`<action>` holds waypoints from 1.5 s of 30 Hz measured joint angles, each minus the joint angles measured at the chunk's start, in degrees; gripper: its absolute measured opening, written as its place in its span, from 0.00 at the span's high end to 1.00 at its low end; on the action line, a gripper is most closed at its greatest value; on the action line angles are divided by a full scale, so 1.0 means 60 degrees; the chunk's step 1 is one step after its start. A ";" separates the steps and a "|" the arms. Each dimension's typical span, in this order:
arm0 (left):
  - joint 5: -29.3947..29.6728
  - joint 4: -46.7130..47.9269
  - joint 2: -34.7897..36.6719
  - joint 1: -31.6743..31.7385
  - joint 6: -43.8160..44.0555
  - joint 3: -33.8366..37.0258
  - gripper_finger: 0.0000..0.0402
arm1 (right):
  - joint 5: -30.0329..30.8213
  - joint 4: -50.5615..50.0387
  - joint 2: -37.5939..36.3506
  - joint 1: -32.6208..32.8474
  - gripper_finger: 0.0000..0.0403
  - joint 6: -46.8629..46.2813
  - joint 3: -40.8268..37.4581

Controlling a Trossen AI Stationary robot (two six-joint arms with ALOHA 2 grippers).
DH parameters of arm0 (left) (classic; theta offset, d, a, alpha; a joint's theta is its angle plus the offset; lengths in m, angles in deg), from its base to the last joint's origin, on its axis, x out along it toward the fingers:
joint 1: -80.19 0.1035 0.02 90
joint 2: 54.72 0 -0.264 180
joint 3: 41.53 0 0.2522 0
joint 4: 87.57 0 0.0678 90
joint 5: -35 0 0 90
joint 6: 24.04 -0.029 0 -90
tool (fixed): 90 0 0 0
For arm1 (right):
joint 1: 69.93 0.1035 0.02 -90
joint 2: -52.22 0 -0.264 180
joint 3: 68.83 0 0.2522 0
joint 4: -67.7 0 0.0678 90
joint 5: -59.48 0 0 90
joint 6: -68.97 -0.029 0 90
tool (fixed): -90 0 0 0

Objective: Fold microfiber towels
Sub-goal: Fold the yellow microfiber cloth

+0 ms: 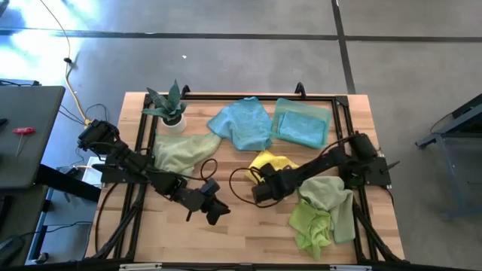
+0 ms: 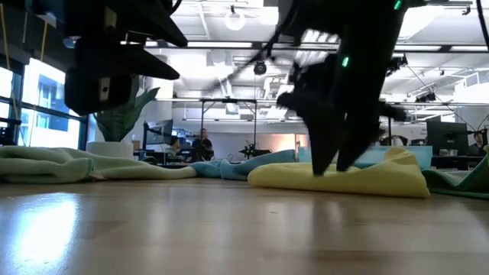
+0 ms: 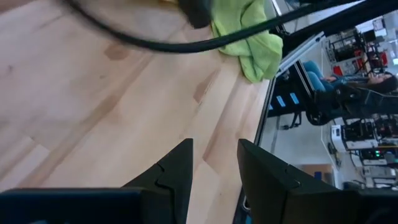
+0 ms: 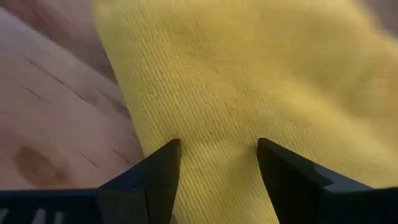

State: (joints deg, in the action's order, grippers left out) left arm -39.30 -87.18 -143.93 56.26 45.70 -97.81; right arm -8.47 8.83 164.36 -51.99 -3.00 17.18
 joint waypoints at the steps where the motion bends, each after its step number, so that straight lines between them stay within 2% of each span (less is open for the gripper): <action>1: -0.0001 0.0000 0.0000 -0.0049 0.0037 0.0000 0.71 | -0.0114 0.0192 0.0121 -0.0047 0.50 0.0081 0.0000; 6: -0.0002 0.0003 0.0000 -0.0310 0.0258 0.0000 0.71 | -0.0711 0.1228 0.0303 -0.0060 0.52 0.0916 0.0015; 13: -0.0002 0.0015 0.0000 -0.0746 0.0334 0.0000 0.71 | -0.3108 0.2370 0.0170 0.0937 0.53 0.4390 0.0027; 15: 0.0090 0.0022 0.0000 -0.0836 0.0139 0.0000 0.71 | -0.3134 0.2460 0.0060 0.1351 0.53 0.5392 -0.0007; 18: 0.0573 -0.0032 0.0000 -0.0925 -0.0663 0.0000 0.71 | -0.2481 0.2471 -0.0377 0.1843 0.53 0.6038 -0.0018; 21: 0.1250 -0.0033 0.0000 -0.0967 -0.1598 0.0000 0.71 | -0.1783 0.2310 -0.0853 0.2096 0.53 0.5723 -0.0004; 25: 0.1952 -0.0036 -0.0014 -0.0811 -0.1946 0.0000 0.71 | -0.1400 0.1722 -0.1176 0.2253 0.53 0.3974 0.0000; 29: 0.2270 -0.0121 -0.0172 -0.0493 -0.2151 0.0004 0.71 | -0.0776 0.0619 -0.0986 0.2380 0.53 0.2552 0.0000; 33: 0.2351 -0.1193 -0.0611 -0.0323 -0.3363 0.0007 0.71 | -0.0121 -0.0123 -0.0779 0.2530 0.53 0.2398 -0.0007; 39: 0.2249 -0.3275 -0.1431 -0.0150 -0.4468 0.0004 0.71 | -0.0262 -0.0239 -0.0302 0.2392 0.53 0.2572 -0.0007; 45: 0.2169 -0.3530 -0.1679 0.0020 -0.4210 0.0004 0.71 | -0.1165 -0.0269 0.0204 0.1985 0.53 0.2505 0.0050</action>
State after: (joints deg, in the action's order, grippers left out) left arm -26.29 -108.36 -154.00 56.38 20.43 -97.79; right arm -15.46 7.21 165.58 -40.07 12.03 17.48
